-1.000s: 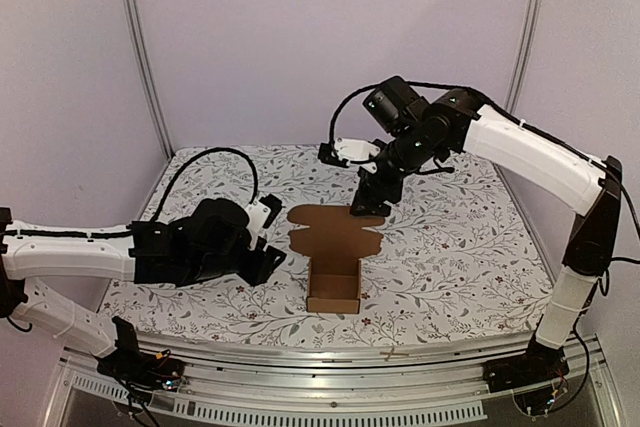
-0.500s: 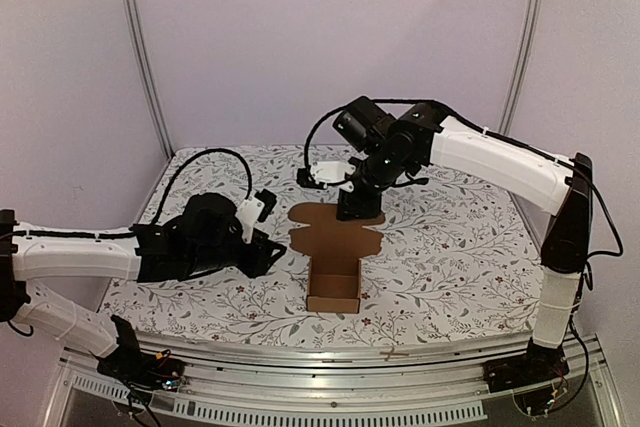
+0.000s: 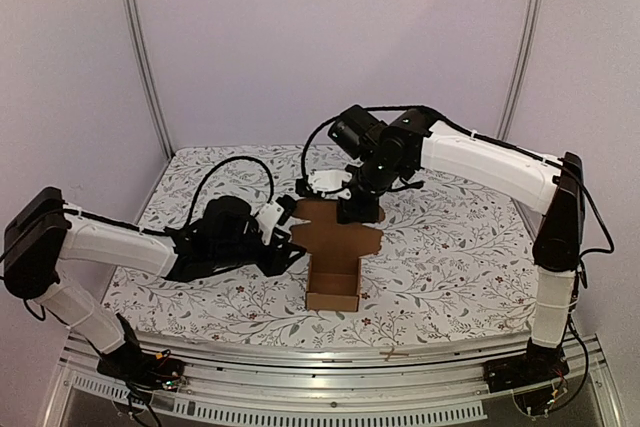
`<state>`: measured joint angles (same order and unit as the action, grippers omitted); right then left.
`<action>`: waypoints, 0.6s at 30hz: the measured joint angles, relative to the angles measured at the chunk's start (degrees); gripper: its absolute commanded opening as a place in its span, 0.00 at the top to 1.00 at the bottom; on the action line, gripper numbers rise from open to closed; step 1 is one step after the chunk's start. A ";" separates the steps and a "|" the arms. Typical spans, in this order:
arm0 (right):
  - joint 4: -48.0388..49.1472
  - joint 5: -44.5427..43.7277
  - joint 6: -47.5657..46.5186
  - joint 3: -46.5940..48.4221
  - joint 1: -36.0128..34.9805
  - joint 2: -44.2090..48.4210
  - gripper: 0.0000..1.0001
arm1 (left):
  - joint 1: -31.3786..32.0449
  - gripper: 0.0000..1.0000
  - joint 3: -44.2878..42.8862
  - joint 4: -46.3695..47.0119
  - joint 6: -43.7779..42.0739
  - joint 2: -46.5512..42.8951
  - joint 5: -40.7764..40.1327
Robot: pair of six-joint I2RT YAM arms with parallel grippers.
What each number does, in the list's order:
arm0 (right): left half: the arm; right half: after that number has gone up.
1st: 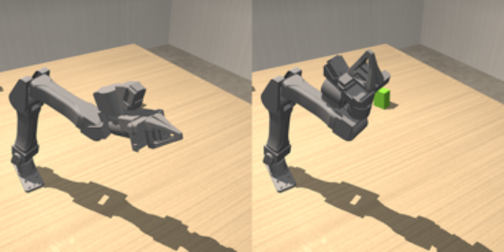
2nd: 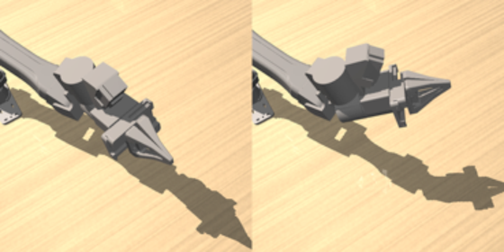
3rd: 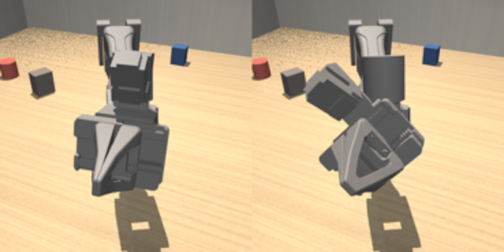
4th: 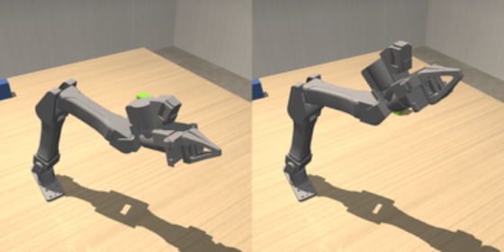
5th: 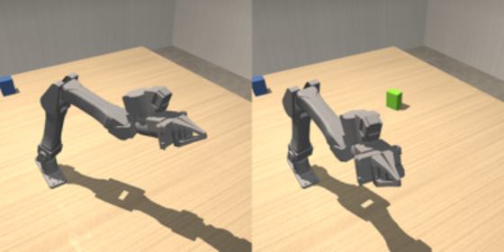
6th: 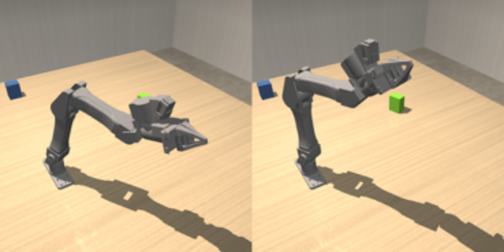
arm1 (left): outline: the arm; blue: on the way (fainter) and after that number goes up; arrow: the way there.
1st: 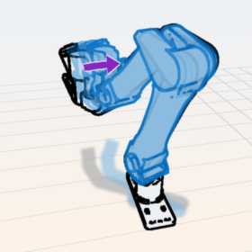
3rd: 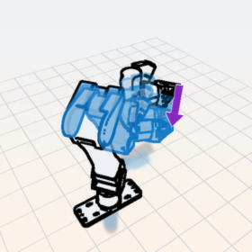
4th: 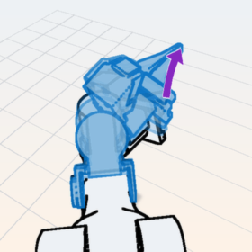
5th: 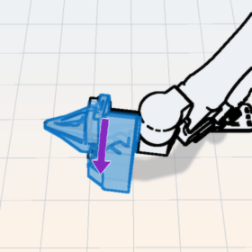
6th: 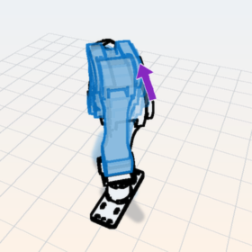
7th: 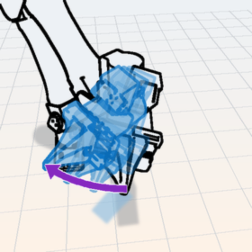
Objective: Fold the paper box
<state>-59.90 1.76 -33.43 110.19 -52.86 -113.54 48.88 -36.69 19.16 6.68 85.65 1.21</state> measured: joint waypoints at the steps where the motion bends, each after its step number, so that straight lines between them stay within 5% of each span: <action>1: -0.07 0.02 -0.04 0.00 0.00 0.00 0.82 | -0.26 0.53 -0.02 0.90 -0.33 0.46 0.72; 6: -0.15 0.33 -0.09 0.00 0.46 -0.02 0.85 | -1.88 0.72 -0.02 5.33 -1.05 2.73 4.35; 12: -0.20 1.01 0.33 0.13 2.08 -0.59 0.87 | -2.84 0.82 -0.07 9.70 -0.24 5.38 7.08; 15: -0.24 1.92 0.85 0.24 3.37 -1.05 0.88 | -3.08 0.81 -0.20 11.80 0.42 6.54 8.24; 18: -0.26 3.08 1.38 0.50 4.68 -1.40 0.88 | -3.21 0.64 -0.33 13.51 0.76 7.61 10.03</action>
<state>-60.16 4.84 -32.05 110.69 -48.18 -114.93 45.67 -37.01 32.67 7.44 93.25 11.25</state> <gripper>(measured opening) 0.122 0.208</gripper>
